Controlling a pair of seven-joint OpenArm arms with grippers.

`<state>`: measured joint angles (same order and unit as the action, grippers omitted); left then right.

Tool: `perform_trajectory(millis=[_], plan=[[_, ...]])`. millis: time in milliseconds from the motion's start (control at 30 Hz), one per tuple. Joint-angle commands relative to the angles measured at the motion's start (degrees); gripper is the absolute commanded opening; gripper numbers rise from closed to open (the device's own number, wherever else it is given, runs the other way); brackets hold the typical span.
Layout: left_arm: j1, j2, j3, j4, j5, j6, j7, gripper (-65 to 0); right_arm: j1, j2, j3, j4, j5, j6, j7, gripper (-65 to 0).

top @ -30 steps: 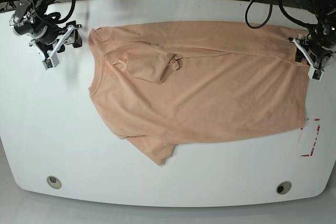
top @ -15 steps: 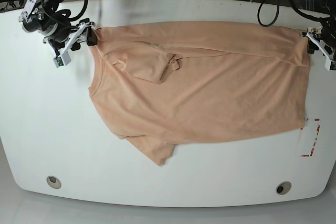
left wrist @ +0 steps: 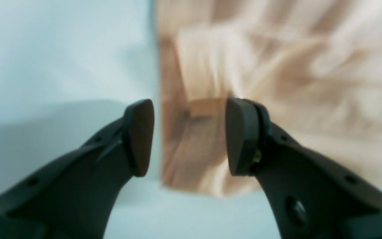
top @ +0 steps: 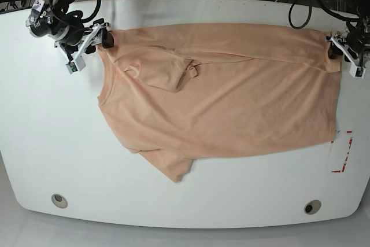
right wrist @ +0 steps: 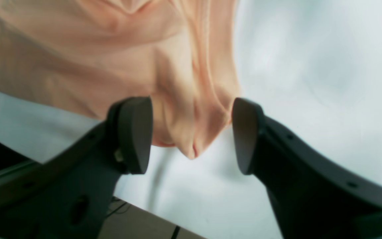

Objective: Fold the T-shirt properly
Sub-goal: 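Hold the shirt edge with both grippers and stretch it taut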

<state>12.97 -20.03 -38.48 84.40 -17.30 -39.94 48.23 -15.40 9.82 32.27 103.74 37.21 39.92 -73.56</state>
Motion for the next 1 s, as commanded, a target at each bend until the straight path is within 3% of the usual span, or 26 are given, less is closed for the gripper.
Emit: perform_trajectory(millis=[0, 300, 400, 433, 533, 600, 733, 967], plan=[[-0.4, -1.2, 0.7, -1.4, -0.5, -0.1, -1.1, -32.9, 0.1, 0.6, 0.2, 0.7, 0.7, 0.1, 2.0, -28.5], [-0.2, -1.2, 0.9, -3.7, -0.4, -0.1, -1.2, -33.3, -1.2, -1.0, 0.1, -1.8, -6.7, 0.1, 3.9, -28.7], [0.3, -1.3, 0.8, -3.7, -0.4, -0.1, -1.2, -37.8, -1.4, -1.4, 0.1, -2.0, -7.8, 0.1, 4.2, -32.2], [0.8, -1.4, 0.8, -3.6, -0.4, -0.1, -1.2, -40.1, -1.5, -1.6, 0.1, -2.0, -7.8, 0.1, 4.2, -36.1], [1.5, -1.5, 0.8, -3.5, -0.4, -0.1, -1.2, -46.9, -2.8, -1.6, 0.1, -1.7, -7.6, 0.1, 4.3, -57.2], [2.1, -1.6, 0.8, -3.5, -0.4, -0.1, -1.2, -49.2, -3.0, -1.3, 0.1, -1.6, -7.5, 0.1, 4.3, -65.0], [4.2, -1.4, 0.8, 0.0, -0.5, -0.1, -1.2, -50.6, -3.8, -1.2, 0.7, -0.8, -7.7, 0.1, 4.3, -65.0], [9.1, 0.3, 0.9, 8.6, -0.7, -0.1, 0.4, -49.9, -8.4, 2.2, 0.9, 2.9, -5.1, 0.1, 4.2, -65.0]])
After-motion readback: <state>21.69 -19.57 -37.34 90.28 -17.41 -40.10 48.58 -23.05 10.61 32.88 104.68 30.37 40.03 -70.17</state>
